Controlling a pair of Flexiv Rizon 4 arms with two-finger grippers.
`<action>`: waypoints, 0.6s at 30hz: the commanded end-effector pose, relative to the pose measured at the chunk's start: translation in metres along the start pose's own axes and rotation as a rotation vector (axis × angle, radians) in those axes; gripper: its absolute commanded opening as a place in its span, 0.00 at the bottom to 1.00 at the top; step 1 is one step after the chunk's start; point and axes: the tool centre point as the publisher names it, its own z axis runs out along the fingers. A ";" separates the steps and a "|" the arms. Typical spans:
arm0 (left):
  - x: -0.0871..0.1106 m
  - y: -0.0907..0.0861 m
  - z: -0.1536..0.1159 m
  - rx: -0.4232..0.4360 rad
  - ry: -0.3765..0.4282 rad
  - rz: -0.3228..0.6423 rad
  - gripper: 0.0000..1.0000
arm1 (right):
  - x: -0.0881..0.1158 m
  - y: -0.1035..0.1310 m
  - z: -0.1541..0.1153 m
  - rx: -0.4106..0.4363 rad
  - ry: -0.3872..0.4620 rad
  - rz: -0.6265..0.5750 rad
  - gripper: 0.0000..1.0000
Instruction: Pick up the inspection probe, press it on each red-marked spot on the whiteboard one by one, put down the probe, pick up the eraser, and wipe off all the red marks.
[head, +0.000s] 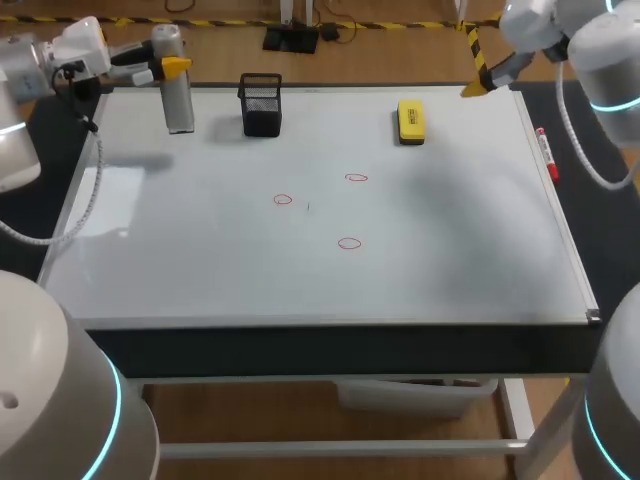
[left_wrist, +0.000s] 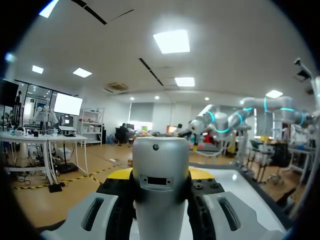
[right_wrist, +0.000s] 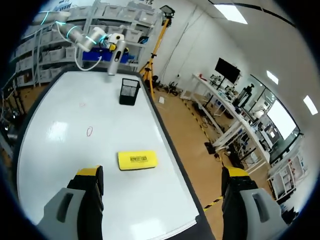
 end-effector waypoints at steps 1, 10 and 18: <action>0.004 -0.002 0.000 0.000 -0.022 0.003 0.00 | -0.011 -0.006 0.020 0.206 0.305 -0.097 1.00; 0.004 -0.002 0.000 0.000 -0.022 0.003 0.00 | -0.017 -0.021 0.043 0.298 0.413 -0.267 1.00; 0.004 -0.002 0.000 0.000 -0.022 0.003 0.00 | -0.020 -0.034 0.062 0.375 0.521 -0.488 1.00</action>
